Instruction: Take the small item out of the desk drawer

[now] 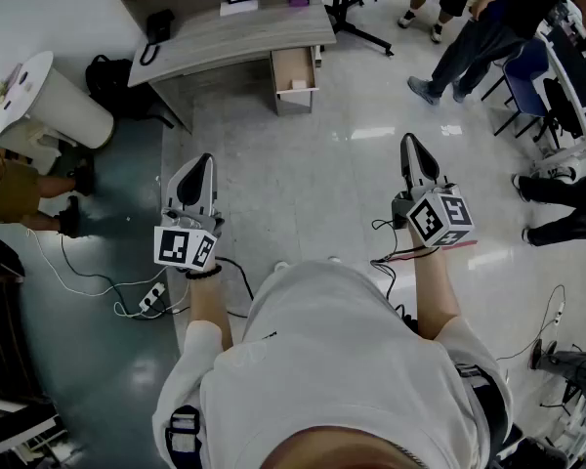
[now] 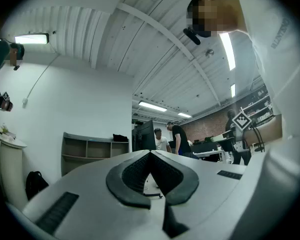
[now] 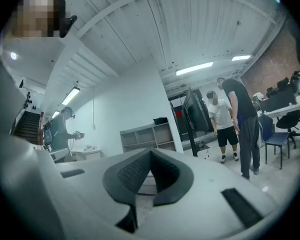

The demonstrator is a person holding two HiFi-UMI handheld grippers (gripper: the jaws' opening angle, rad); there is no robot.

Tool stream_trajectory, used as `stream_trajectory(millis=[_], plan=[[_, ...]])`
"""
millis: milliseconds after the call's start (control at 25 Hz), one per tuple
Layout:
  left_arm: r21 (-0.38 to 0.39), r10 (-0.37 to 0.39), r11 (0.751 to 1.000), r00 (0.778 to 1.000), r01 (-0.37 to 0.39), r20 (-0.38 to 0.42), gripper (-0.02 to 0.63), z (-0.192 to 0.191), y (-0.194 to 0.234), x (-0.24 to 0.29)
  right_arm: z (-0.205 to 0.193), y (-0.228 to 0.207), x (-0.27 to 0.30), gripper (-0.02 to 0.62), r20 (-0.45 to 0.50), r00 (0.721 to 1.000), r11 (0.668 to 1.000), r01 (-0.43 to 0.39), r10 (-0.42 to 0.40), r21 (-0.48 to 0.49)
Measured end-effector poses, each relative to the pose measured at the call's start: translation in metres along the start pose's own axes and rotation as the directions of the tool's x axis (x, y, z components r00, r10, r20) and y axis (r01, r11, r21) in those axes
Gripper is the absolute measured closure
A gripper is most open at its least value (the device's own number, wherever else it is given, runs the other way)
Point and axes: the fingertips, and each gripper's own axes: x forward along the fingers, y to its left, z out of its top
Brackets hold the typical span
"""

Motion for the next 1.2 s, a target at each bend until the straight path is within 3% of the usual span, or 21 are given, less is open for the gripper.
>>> stream_trajectory(millis=[320, 760, 1200], plan=[[-0.012, 0.011, 1.0, 1.0, -0.011, -0.007, 0.607, -0.001, 0.012, -0.007, -0.001, 0.01, 0.002, 0.598, -0.011, 1.0, 1.0, 0.0, 0.0, -0.009], [-0.029, -0.032, 0.999, 0.999, 0.031, -0.021, 0.607, -0.009, 0.024, -0.019, -0.013, 0.033, 0.003, 0.597, -0.022, 1.0, 1.0, 0.019, -0.019, 0.004], [-0.088, -0.077, 0.994, 0.994, 0.07, -0.077, 0.607, -0.047, 0.062, -0.06, -0.037, 0.078, 0.017, 0.597, -0.033, 0.997, 0.997, 0.075, -0.074, 0.029]])
